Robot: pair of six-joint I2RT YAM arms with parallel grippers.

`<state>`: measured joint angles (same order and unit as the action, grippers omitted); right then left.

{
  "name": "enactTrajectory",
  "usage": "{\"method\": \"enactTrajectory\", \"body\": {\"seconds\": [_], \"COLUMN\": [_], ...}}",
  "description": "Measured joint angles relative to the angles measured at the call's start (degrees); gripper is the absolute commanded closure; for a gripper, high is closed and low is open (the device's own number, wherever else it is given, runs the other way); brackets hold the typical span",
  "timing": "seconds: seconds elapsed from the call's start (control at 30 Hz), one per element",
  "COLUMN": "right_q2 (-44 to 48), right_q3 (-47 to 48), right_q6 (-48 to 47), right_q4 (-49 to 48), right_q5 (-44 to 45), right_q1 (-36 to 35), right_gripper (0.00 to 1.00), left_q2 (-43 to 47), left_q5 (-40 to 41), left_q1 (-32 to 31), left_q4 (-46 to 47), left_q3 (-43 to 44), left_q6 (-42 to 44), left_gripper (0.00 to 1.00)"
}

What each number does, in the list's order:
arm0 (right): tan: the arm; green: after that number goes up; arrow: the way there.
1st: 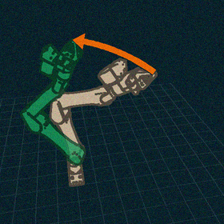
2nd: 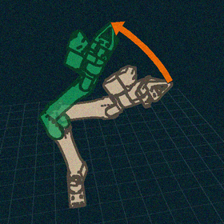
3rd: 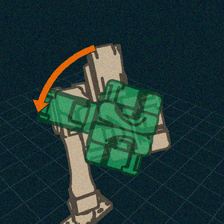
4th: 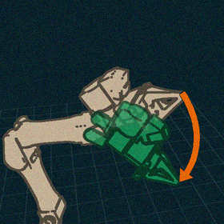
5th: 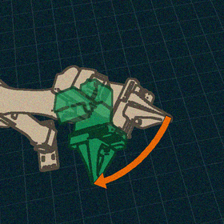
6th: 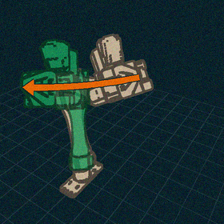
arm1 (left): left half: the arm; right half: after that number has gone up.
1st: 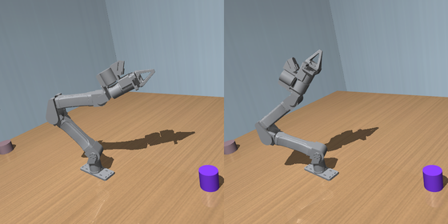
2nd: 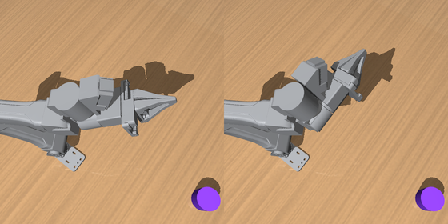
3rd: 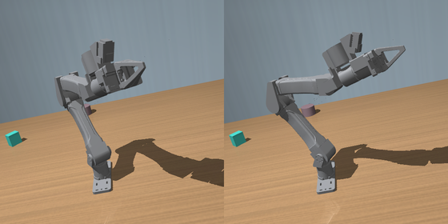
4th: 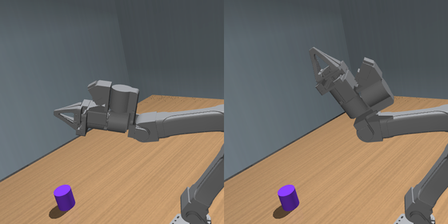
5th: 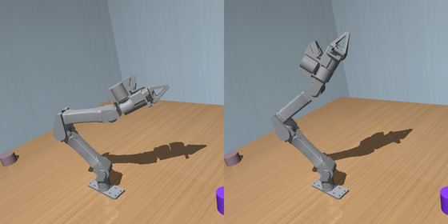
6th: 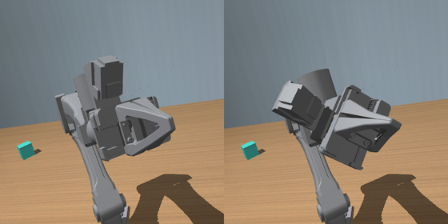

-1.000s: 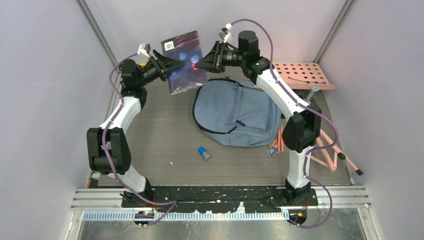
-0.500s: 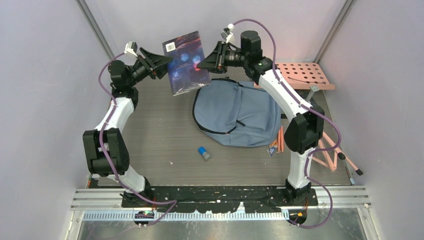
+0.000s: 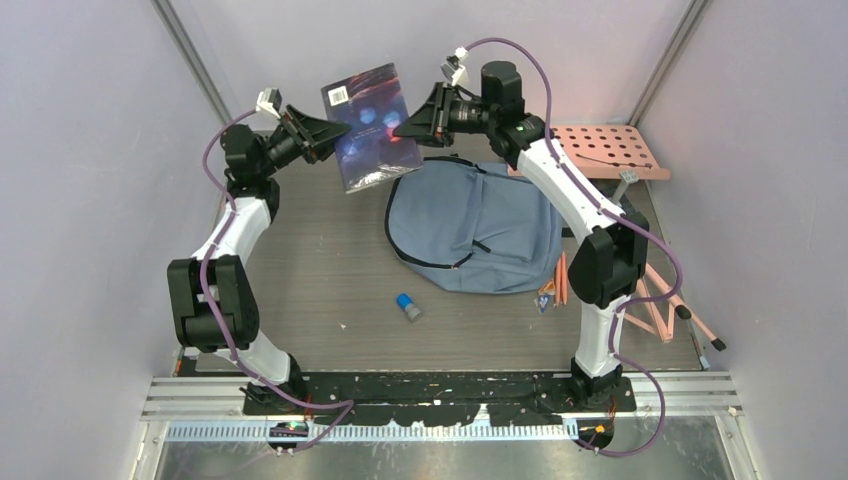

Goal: Pack the student bag
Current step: Pick up the book from the center of the board.

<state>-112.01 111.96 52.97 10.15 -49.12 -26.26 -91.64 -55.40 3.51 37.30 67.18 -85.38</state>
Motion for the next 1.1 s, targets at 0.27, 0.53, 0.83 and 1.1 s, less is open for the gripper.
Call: {"method": "enactTrajectory", "body": {"seconds": [0.27, 0.53, 0.83, 1.1], "right_q2": [0.39, 7.65, 5.46, -9.75], "right_q3": [-0.5, -13.64, -10.03, 7.34], "right_q6": [-1.05, -9.84, -19.76, -26.77], "right_q4": [1.49, 5.66, 23.08, 36.13], "right_q5": [2.56, 21.05, 42.23, 49.09], "right_q1": [0.07, -1.29, -6.86, -15.89], "right_gripper": [0.46, 0.26, 0.24, 0.24], "left_q2": [-0.09, -1.97, -4.26, -4.26], "left_q5": [-0.33, -1.57, 2.25, 11.52], "left_q1": [0.37, 5.99, 11.15, 11.5], "left_q4": [3.37, 3.82, -12.13, -42.86], "left_q3": [-0.59, -2.38, -1.51, 2.99], "left_q6": [-2.75, -0.92, 14.21, 35.67], "left_gripper": [1.0, 1.0, 1.0, 1.0]}}
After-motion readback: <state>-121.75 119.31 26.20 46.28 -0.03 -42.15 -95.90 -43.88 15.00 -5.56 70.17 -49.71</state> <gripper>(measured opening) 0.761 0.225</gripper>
